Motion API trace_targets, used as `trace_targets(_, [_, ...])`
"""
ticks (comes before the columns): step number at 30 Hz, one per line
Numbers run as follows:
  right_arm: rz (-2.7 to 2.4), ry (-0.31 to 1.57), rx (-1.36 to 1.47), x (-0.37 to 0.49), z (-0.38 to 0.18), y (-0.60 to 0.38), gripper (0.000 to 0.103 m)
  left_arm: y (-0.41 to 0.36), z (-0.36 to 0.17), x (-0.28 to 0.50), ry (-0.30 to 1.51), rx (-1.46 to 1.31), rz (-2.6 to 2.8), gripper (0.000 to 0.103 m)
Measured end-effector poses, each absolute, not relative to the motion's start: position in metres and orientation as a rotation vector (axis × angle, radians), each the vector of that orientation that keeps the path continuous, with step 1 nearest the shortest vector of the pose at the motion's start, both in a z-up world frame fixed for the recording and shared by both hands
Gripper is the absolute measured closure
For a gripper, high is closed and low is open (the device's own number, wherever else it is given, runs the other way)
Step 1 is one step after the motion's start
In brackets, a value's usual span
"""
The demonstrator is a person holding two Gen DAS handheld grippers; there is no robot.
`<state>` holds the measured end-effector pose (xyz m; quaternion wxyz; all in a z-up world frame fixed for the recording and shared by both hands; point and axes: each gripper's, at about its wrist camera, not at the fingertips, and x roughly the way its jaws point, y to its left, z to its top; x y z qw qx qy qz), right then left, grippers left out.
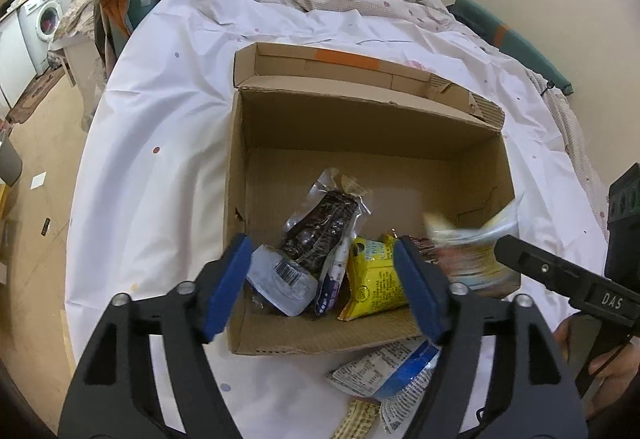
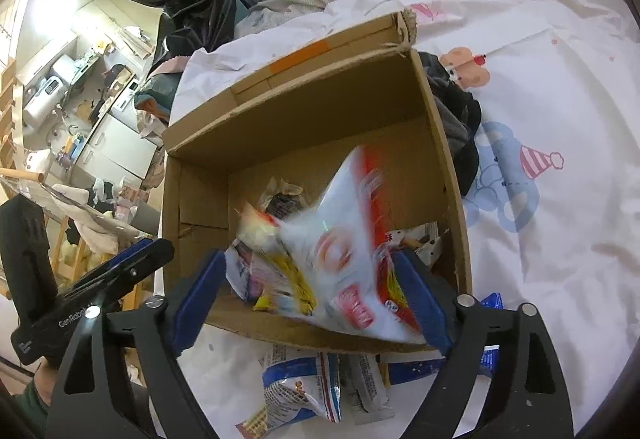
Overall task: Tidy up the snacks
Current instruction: 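Carry both snacks over the box and open both tools to drop them, then grasp a checkered wafer bar with the left tool while the right grasps a white-blue chip bag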
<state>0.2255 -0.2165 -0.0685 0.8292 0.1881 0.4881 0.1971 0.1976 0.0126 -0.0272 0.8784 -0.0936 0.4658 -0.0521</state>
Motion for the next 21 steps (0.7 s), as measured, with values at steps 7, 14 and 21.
trace_targets(7, [0.389, 0.991, 0.380, 0.222, -0.062, -0.219, 0.008, 0.010, -0.024, 0.191, 0.940, -0.172, -0.123, 0.028])
trace_targets(14, [0.379, 0.985, 0.403, 0.218, -0.058, -0.228, 0.008, 0.016, -0.021, 0.188, 0.929, -0.187, -0.120, 0.028])
trace_targets(21, [0.376, 0.986, 0.453, 0.208, -0.056, -0.239, 0.008, 0.026, -0.007, 0.175, 0.880, -0.194, -0.112, 0.009])
